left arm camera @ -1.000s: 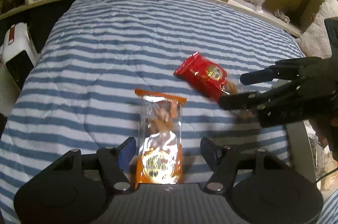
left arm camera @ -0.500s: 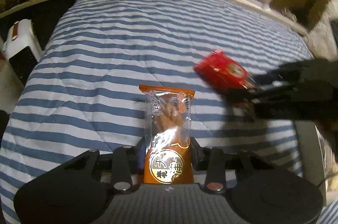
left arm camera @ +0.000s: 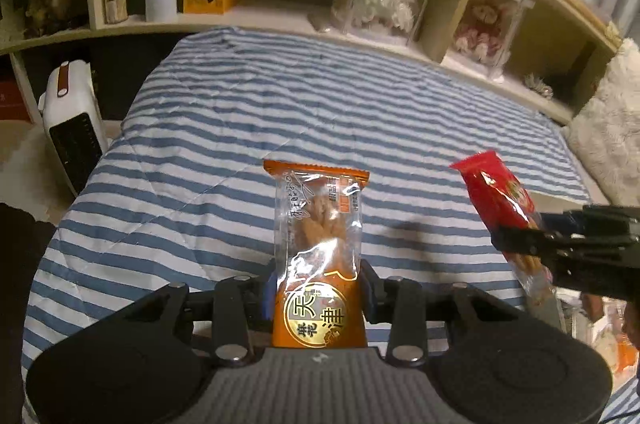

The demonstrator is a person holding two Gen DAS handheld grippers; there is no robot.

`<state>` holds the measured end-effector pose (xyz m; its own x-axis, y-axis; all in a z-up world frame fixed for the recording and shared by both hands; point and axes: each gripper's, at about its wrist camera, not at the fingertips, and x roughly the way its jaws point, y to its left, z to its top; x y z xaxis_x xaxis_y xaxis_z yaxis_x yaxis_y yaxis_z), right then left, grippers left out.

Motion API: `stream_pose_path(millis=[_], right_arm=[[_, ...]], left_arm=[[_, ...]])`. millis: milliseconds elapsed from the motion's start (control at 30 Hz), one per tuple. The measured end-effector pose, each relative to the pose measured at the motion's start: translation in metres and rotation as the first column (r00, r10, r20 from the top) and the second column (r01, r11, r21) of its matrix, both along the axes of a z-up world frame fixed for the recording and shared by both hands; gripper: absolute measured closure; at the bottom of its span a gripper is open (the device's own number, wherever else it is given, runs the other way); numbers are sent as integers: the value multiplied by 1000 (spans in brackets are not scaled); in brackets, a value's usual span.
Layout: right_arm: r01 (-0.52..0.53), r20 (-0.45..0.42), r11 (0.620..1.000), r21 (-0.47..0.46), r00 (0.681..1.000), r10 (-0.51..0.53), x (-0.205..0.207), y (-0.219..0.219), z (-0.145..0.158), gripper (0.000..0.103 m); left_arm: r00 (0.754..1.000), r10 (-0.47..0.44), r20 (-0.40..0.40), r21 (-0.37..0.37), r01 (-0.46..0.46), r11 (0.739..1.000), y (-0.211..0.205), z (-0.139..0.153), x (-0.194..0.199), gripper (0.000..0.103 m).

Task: Organize snacks
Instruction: 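Lift both held packs and carry them over the white tray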

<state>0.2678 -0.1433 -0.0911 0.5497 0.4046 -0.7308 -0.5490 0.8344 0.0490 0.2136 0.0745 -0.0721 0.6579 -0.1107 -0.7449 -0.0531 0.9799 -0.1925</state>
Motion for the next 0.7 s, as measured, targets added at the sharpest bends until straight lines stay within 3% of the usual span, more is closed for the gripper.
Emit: stream_pose_path(millis=[300,700], right_arm=[[57,30,994,98,998,-60,-45,-56,29,57],[173,67,966,192,980,-188,-68,-119,42,57]], left_arm=[[997,-50,62,-24,51,998,-33,21,-19,62],[982,-137,127,-31,142,989,-89,42,-28,62]])
